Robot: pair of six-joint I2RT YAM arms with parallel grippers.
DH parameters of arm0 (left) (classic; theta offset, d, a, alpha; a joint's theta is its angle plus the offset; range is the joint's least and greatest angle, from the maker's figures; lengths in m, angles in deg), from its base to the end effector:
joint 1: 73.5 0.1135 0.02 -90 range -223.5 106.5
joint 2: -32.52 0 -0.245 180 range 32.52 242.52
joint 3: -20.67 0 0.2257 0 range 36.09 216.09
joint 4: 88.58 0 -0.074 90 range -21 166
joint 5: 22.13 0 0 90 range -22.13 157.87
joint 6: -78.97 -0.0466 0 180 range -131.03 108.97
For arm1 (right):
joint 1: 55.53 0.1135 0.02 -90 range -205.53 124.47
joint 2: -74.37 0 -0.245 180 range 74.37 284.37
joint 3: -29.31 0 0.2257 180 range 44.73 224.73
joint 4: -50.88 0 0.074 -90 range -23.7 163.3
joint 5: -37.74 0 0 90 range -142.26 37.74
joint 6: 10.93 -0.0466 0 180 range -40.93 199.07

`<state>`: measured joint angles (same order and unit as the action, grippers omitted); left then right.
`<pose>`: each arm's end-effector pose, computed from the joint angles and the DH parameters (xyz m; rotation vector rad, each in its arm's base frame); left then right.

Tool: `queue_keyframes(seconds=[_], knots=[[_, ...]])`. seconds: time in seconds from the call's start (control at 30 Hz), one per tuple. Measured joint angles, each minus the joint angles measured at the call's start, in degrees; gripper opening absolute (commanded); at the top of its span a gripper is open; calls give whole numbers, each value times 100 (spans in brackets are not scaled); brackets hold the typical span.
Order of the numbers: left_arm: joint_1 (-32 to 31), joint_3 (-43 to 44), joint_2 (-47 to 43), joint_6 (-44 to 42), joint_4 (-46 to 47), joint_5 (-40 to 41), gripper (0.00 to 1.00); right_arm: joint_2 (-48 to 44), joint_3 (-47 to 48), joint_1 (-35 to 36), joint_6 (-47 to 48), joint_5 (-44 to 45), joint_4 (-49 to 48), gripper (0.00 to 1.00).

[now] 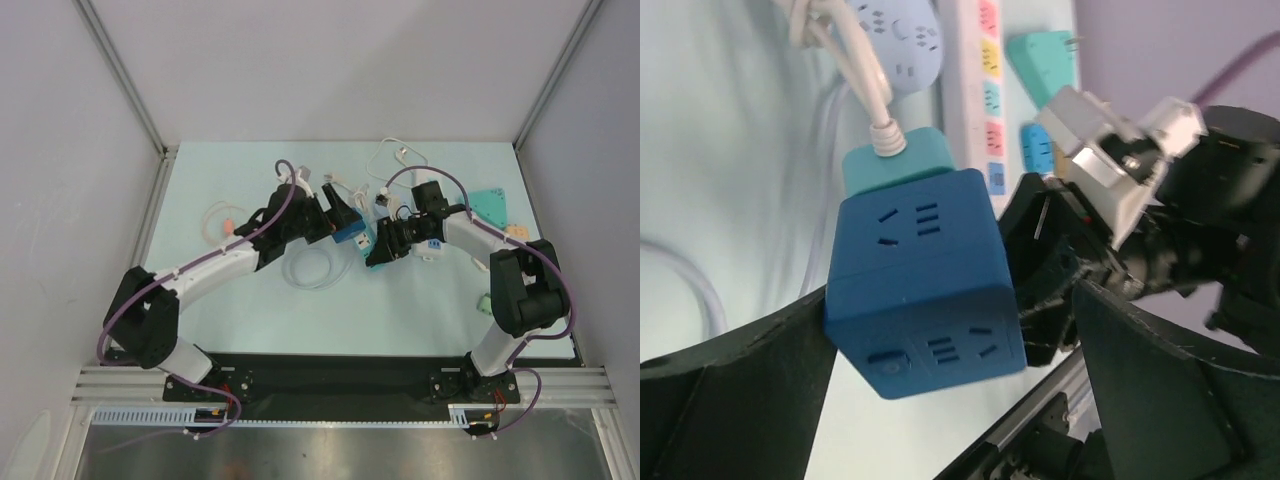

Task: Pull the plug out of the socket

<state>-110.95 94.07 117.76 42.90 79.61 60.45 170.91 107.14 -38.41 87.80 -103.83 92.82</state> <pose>0.2589 -0.2059 0.2631 -0.2201 2.1620 -1.1140 0.2876 0.1268 0.1948 -0.8464 2.3084 1.2219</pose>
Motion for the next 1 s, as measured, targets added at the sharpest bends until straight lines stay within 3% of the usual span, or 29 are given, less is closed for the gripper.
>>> queue_keyframes(seconds=[0.07, 0.17, 0.27, 0.3, 0.43, 0.67, 1.0], knots=[[-118, 337, 227, 42, -422, 238, 93, 0, 2, 2, 2, 7, 2, 0], [-258, 721, 472, 79, -879, 590, 77, -2, 2, -4, 2, 15, 4, 0], [-299, 914, 599, 177, -1152, 839, 23, -15, 4, -22, -4, 90, 4, 0], [-313, 951, 619, 201, -1163, 866, 0, -15, 7, -22, -11, 120, -22, 0], [-339, 942, 627, 24, -1021, 920, 0, -57, 7, -7, -138, 291, -120, 0], [-131, 63, 197, -234, 201, 660, 0, -378, -98, 205, -481, 1038, -466, 0], [815, -667, -385, -345, 675, -1191, 0, -439, -164, -319, -1174, 2271, -844, 0]])
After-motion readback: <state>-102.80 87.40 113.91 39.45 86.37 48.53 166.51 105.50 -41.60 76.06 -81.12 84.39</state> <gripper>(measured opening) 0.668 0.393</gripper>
